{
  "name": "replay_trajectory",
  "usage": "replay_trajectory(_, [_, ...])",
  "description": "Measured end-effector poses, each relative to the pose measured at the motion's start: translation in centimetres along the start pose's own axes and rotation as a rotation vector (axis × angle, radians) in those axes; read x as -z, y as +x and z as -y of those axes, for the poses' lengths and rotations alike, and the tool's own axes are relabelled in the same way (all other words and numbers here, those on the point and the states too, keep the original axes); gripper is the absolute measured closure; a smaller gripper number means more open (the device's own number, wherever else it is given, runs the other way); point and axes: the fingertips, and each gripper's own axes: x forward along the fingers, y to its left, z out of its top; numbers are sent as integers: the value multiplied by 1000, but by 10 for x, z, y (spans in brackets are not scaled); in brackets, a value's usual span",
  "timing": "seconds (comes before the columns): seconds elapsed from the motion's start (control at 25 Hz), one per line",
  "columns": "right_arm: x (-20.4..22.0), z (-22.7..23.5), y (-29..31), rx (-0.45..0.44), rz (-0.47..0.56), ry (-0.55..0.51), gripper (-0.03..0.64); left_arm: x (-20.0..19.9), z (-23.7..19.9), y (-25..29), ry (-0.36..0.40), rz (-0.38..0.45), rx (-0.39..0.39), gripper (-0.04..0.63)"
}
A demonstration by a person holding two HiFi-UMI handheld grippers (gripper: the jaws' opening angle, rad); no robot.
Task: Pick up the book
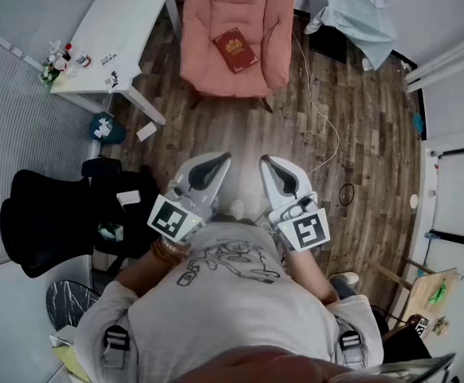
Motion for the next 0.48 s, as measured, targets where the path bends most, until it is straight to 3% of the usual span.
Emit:
replay_trajectory(0.24, [7, 9, -4, 4, -52, -2, 611, 3, 2, 8, -2, -1, -11, 592])
replay_trajectory(0.48, [3, 21, -4, 10, -12, 6, 611, 11, 2, 23, -10, -10, -23, 592])
